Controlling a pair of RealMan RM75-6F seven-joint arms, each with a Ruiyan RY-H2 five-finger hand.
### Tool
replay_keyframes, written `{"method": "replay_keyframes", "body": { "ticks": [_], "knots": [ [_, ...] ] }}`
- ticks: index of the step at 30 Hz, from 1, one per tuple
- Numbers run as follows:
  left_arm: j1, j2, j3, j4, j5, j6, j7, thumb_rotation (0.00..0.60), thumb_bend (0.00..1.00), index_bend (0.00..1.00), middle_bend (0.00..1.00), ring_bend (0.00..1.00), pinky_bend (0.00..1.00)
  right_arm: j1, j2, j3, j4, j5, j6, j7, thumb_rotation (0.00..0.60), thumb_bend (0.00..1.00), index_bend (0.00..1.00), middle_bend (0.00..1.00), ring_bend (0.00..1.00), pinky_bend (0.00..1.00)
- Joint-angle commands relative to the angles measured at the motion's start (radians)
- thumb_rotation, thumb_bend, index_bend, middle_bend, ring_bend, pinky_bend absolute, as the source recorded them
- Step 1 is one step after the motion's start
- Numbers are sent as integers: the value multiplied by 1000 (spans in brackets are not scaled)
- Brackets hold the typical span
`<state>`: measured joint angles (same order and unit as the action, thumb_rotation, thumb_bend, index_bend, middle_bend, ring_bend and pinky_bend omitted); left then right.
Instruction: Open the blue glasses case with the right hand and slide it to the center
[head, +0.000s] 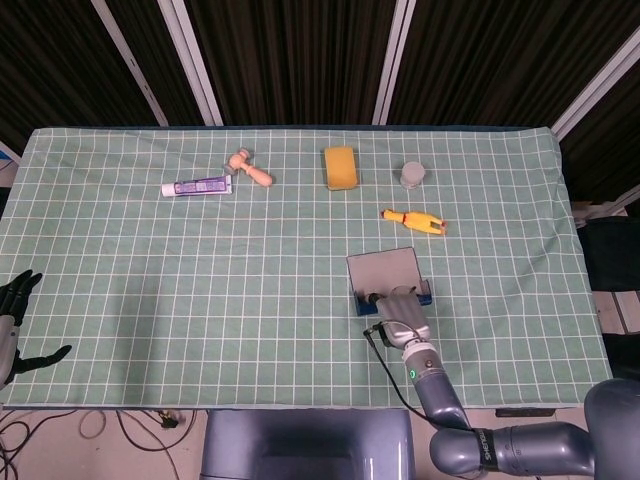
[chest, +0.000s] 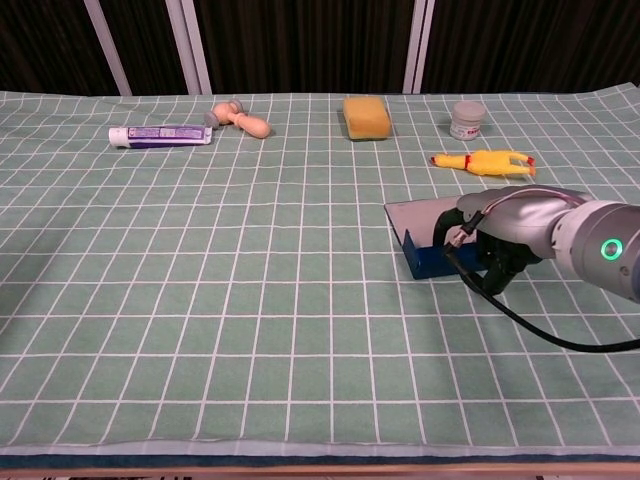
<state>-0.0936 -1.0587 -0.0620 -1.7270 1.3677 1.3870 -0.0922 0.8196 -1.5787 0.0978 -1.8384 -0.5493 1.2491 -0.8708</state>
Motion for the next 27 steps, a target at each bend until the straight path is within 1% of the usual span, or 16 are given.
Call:
{"method": "replay_keyframes", "body": {
  "ticks": [1, 8, 13, 20, 23, 27],
  "knots": [
    [0, 1, 1, -1, 2, 1, 0, 600, 0, 0, 0, 0, 0, -5, 7, -17, -30, 2, 6, -14, 600, 545, 302, 925, 1000, 1000],
    [2, -2, 2, -1, 7, 6, 4, 600, 0, 0, 0, 0, 0, -16, 32, -67, -113, 15, 49, -70, 600, 545, 359, 924, 1000, 1000],
    [2, -3, 3, -3, 8, 6, 8, 600, 0, 0, 0, 0, 0, -20, 48, -97, -147, 34, 139, -153, 600, 544, 373, 925, 1000, 1000],
    [3, -3, -2, -8, -3, 6, 0, 600, 0, 0, 0, 0, 0, -33, 80, -113, -176, 89, 237, -229, 600, 544, 389, 925, 1000, 1000],
    [2, 2, -5, -13, -15, 0, -7, 600, 0, 0, 0, 0, 0, -40, 94, -113, -184, 118, 259, -249, 600, 544, 389, 924, 1000, 1000],
    [3, 6, -11, -21, -29, -3, -19, 600, 0, 0, 0, 0, 0, -47, 108, -115, -163, 138, 287, -273, 600, 543, 389, 924, 1000, 1000]
  ]
}}
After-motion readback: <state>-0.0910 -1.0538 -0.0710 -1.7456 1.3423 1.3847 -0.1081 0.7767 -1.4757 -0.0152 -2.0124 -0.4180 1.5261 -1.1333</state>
